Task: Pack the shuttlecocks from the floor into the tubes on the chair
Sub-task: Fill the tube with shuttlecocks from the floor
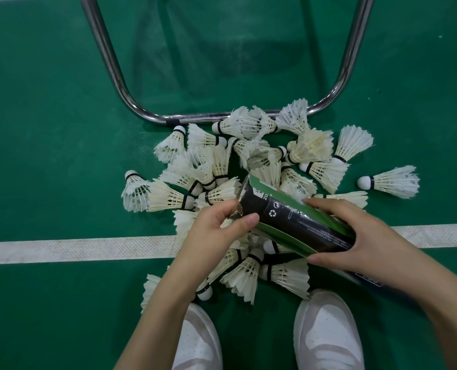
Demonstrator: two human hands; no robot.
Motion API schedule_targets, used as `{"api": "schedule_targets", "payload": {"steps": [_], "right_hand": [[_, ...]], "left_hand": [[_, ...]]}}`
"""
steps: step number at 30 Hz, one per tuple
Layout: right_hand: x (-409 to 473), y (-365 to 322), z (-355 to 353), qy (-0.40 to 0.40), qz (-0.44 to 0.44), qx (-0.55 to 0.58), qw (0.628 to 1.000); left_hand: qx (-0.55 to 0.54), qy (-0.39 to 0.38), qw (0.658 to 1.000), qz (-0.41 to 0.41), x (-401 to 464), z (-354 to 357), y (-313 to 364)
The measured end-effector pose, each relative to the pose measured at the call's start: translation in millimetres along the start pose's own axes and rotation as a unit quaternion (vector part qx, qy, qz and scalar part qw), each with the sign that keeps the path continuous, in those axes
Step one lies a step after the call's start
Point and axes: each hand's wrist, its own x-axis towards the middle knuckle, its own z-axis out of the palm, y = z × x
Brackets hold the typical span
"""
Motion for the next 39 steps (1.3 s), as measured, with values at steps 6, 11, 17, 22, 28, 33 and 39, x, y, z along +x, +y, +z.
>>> {"api": "schedule_targets", "payload": {"steps": [6,11,17,22,28,33,39], "right_hand": [[2.3,-0.7,-1.3,0.011,0.008,0.013,1.0],[4.5,-2.3,-4.9,0.013,0.008,0.007,1.0],[7.0,-2.2,-6.2,0.015,0.005,-0.001,1.0],[8.0,-0.2,-5.9,0.018,0.009,0.003,1.0],[5.9,0.7,-6.2,0.019,0.011,0.008,1.0],[5.2,-1.8,-4.3,0.019,0.011,0.004,1.0],[5.4,-4.7,-3.3,0.019,0.012,-0.001,1.0]], "left_hand": [[0.031,0.046,0.998,0.012,2.5,-14.2,0.7],[0.144,0.146,0.976,0.077,16.3,-33.7,-4.0],[0.323,0.21,0.914,0.131,45.0,-48.1,-13.6],[0.375,0.214,0.895,0.112,52.0,-50.1,-20.0],[0.322,0.273,0.902,0.094,43.5,-44.9,-20.3],[0.233,0.325,0.911,0.1,24.1,-41.4,-3.8],[0.046,0.325,0.938,0.11,2.7,-36.4,18.9]]}}
